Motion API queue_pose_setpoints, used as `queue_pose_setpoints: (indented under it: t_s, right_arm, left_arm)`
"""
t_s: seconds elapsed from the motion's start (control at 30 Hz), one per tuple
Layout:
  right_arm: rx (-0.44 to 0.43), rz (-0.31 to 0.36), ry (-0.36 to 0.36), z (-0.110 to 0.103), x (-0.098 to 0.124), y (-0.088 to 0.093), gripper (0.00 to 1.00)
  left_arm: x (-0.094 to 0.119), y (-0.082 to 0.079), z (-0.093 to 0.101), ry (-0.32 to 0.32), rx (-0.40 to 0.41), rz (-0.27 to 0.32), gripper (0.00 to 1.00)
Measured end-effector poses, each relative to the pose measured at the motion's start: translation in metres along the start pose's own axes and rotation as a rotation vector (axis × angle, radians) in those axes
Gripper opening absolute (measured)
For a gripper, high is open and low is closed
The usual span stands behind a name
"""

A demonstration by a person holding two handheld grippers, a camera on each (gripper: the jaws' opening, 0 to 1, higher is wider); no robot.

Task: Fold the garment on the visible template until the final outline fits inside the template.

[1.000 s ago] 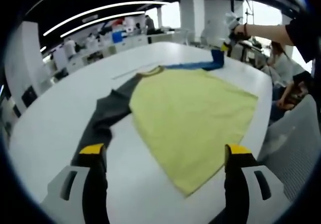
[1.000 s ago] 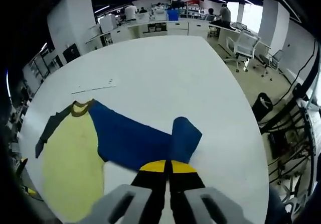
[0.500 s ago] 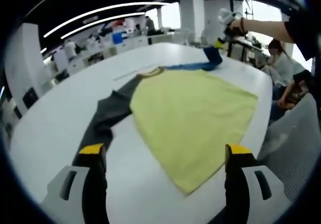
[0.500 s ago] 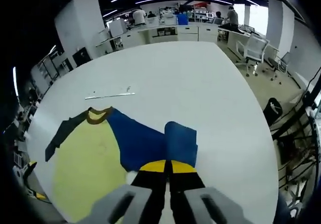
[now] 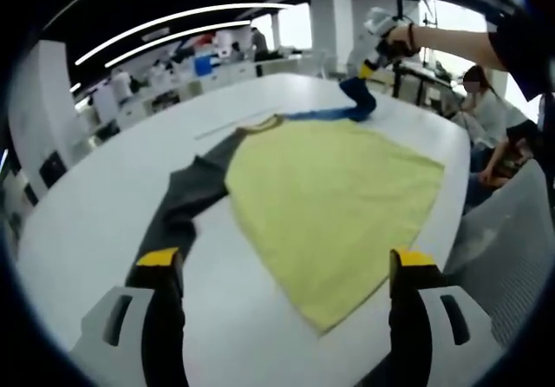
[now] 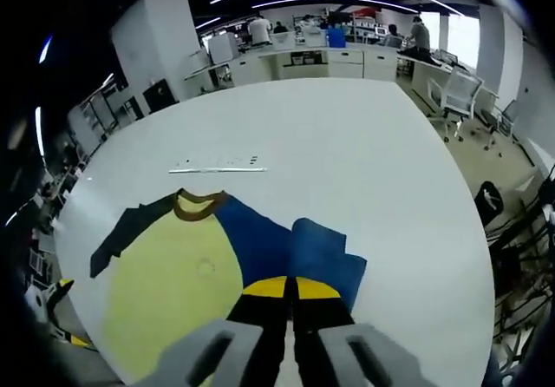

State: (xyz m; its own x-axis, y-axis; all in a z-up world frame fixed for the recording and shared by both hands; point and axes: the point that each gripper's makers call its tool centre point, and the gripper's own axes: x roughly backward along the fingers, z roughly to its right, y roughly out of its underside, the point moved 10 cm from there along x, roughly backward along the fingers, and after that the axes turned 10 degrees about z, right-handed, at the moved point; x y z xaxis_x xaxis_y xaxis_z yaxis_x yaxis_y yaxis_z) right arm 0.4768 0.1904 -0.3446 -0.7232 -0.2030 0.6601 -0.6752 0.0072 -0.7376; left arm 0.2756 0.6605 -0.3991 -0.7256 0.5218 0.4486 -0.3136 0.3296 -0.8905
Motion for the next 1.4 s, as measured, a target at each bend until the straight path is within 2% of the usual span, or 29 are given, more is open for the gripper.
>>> queue_pose_setpoints:
  t_s: [0.7,1.4]
  right_arm:
    - [0.070,0.009,-0.102,-0.062,-0.016,-0.016,0.00]
    - [0.126,0.023,-0.223,-0.126,-0.034,-0.029,0.00]
  left_arm:
    - [0.000,-0.001,0.000,0.018,-0.008,0.008,0.95]
    - [0.002,0.004,-0.002,0.001,0.000,0.004,0.96]
